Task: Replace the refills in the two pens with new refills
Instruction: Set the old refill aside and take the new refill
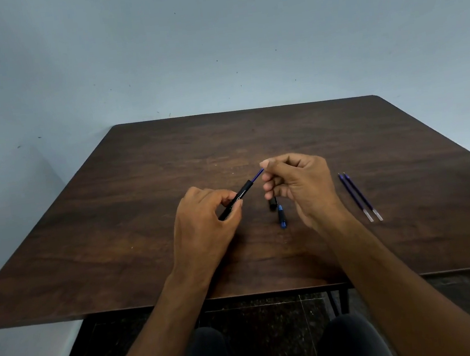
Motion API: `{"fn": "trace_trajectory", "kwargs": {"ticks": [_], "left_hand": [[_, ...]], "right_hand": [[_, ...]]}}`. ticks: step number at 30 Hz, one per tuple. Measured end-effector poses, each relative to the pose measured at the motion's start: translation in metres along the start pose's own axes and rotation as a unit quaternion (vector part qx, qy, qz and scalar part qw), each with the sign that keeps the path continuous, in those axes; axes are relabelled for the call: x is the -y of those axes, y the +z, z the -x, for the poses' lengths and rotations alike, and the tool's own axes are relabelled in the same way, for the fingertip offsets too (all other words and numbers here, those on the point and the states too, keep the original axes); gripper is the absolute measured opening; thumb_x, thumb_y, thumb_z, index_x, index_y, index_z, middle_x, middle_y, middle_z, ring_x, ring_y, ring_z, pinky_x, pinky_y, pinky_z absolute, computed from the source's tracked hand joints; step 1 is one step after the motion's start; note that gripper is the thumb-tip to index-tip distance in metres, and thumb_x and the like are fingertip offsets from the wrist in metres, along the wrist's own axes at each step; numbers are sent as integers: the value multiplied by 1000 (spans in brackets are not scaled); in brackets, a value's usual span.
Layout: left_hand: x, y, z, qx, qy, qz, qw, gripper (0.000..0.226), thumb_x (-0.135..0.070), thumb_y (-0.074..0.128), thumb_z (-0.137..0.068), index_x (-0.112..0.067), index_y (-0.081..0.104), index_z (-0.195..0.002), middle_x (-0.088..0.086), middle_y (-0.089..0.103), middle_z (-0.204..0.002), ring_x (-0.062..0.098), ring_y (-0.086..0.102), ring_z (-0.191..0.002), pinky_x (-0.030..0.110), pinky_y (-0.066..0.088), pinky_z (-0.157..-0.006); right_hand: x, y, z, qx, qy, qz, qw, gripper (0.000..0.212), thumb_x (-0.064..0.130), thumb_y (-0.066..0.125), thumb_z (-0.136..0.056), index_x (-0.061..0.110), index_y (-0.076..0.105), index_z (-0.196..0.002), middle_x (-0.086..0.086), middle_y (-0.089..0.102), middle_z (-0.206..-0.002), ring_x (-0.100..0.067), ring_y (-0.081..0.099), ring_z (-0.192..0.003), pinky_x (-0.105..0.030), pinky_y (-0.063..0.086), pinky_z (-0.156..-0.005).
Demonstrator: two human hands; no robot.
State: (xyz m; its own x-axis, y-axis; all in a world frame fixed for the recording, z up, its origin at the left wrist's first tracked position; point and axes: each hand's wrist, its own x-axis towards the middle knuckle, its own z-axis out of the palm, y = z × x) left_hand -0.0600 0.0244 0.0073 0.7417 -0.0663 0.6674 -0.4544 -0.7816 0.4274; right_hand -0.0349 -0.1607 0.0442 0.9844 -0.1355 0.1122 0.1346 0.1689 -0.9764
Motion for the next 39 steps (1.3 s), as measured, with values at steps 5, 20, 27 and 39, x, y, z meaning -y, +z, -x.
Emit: {"fn": "trace_trajectory", "kwargs": {"ticks": [5, 20, 27, 39], "left_hand": [[0, 1, 0, -1, -3, 5, 1000, 15, -21, 79, -83, -16, 74, -95, -7, 70, -87, 14, 57, -81, 42, 53, -71], [4, 2, -1, -18, 25, -43, 999, 23, -26, 80, -84, -22, 78, -106, -9, 76, -92, 12, 58, -87, 30, 38, -74], [8, 5, -1, -16, 31, -43, 998, 22, -23, 80, -85, -18, 79, -107, -4, 77, -97, 19, 61, -89, 41, 47, -74], [7, 4, -1, -15, 36, -51, 998, 24, -23, 85, -80, -20, 80, -103, -8, 77, -92, 19, 60, -87, 33, 37, -73]], "right_hand": [[3, -2, 1, 14, -1, 15, 1000, 9, 11, 74, -88, 2, 74, -87, -10, 73, -72, -20, 67, -59, -32, 59, -56], [22, -20, 6, 8, 26, 134, 991, 34, 34, 85, -76, 3, 74, -84, -7, 71, -67, -17, 63, -56, -32, 56, -53], [18, -14, 8, 23, 189, 487, 852, 43, 39, 85, -77, 4, 63, -64, -7, 64, -56, -13, 53, -31, -22, 45, -38], [18, -8, 8, 26, 263, 460, 848, 27, 24, 75, -88, 2, 66, -75, -10, 66, -66, -19, 59, -52, -31, 54, -51]]}}
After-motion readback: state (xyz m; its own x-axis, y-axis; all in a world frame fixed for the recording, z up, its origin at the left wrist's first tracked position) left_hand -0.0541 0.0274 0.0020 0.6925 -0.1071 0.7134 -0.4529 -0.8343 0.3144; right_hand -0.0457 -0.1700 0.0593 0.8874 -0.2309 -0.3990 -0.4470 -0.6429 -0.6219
